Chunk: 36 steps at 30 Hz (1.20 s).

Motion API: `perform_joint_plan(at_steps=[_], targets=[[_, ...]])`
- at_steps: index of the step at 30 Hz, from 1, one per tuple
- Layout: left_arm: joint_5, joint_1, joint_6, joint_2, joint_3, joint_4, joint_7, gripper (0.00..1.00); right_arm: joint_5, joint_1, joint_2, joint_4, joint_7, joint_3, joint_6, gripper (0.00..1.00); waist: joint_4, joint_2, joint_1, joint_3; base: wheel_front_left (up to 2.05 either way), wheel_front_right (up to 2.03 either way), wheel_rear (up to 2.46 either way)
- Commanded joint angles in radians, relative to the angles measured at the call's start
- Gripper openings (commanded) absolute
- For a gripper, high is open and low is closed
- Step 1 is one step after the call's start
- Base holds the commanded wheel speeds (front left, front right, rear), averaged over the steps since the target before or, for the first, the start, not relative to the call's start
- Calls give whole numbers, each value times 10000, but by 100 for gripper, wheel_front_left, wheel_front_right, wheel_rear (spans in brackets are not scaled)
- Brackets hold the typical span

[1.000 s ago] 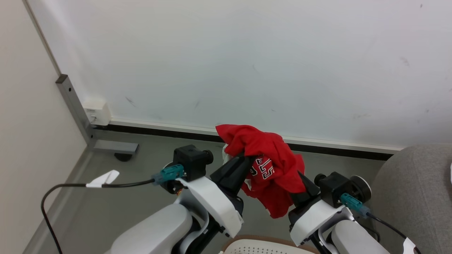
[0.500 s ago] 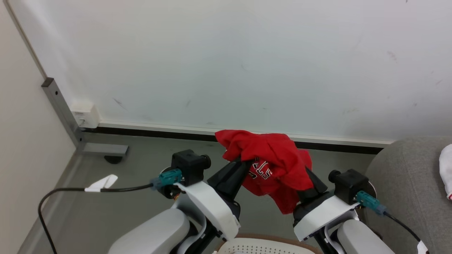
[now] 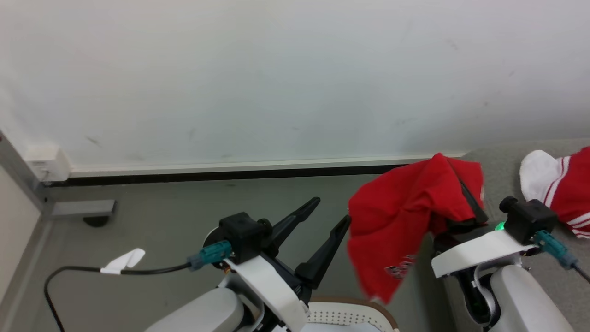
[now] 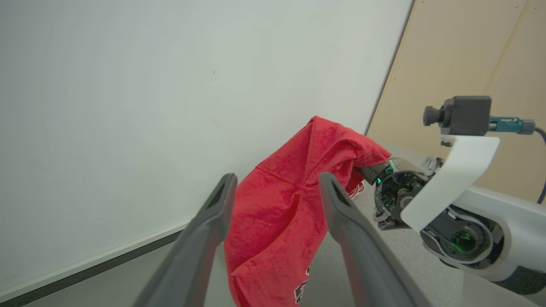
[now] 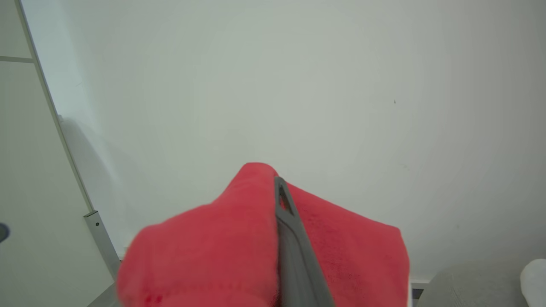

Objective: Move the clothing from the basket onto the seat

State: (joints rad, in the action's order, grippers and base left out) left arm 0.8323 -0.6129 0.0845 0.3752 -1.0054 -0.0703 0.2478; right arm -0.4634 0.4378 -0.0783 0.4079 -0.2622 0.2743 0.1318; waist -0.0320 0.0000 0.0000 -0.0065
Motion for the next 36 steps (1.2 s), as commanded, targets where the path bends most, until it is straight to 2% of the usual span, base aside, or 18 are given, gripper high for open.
perform_joint_plan(at_steps=[1,13,18,22,29,36], targets=[[-48,131,1,62,27,10,26,100,95,-75,-73,-87,-25,-71,-23,0,-341,0,0,149,0,0,0],[-1199,449,2,288,286,37,161,100,539,-218,-765,-1018,18,-1721,-23,0,-2486,0,0,738,0,0,0],[-1507,659,-80,343,548,-18,164,100,616,-459,-888,-1518,225,-2082,-23,0,-3344,0,0,955,0,0,0],[-1815,806,-165,307,764,-80,162,100,612,-736,-719,-1886,356,-2180,-24,0,-3865,0,0,1117,0,0,0],[-2085,980,-384,188,1005,-339,164,100,567,-918,-566,-2121,403,-2291,-24,0,-4372,0,0,1323,0,0,0],[-2380,764,-585,174,1113,-378,165,100,529,-529,-531,-2280,502,-2578,-24,0,-4350,0,0,1811,0,0,0]])
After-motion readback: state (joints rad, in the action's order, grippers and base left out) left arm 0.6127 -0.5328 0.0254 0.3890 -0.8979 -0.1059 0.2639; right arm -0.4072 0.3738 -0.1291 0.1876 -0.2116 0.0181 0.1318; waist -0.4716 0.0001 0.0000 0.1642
